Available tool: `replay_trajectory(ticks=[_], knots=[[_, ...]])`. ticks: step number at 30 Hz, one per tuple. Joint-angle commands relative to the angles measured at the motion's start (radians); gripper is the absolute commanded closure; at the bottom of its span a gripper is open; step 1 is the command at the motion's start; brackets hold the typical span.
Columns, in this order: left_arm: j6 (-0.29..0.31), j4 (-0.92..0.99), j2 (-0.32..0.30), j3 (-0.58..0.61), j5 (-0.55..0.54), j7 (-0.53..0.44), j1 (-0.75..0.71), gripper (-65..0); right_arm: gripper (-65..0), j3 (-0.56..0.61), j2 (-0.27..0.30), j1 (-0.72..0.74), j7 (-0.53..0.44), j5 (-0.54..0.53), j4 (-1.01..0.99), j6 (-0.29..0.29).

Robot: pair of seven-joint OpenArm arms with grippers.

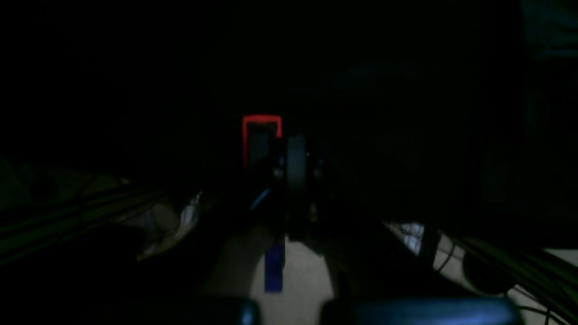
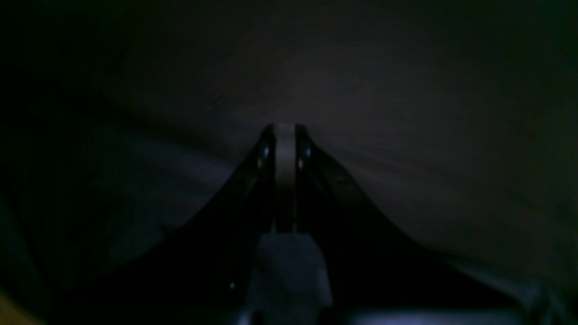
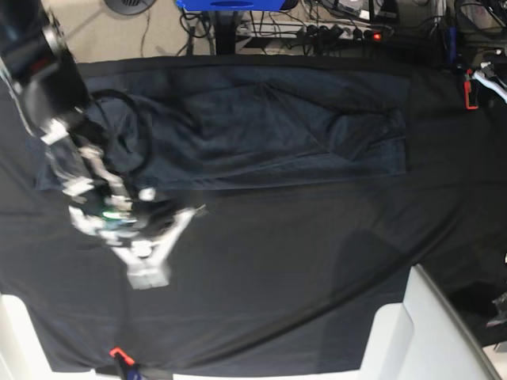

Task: Fold the T-shirt properly
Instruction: 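Grasp the shirt's two side corners with the left and right grippers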

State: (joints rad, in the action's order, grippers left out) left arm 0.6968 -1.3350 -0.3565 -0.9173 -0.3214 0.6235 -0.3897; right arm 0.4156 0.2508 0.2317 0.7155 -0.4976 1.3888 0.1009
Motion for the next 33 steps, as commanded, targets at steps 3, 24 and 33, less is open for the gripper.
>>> replay_trajectory(ticks=[3,24,33], knots=[[0.001,-0.024,-0.029,0.051,-0.018,-0.015,-0.004,0.0,0.0,-0.24,0.029,-0.153,-0.037,-0.008,0.188,0.012],[0.001,0.098,0.003,0.433,-0.459,0.062,0.174,-65.0,0.0,-0.51,0.028,-0.572,-0.221,-0.006,0.231,-0.085],[0.001,0.214,0.001,0.429,-0.457,0.055,0.2,-65.0,0.0,-0.512,0.029,-0.573,-0.221,-0.006,0.229,-0.085]])
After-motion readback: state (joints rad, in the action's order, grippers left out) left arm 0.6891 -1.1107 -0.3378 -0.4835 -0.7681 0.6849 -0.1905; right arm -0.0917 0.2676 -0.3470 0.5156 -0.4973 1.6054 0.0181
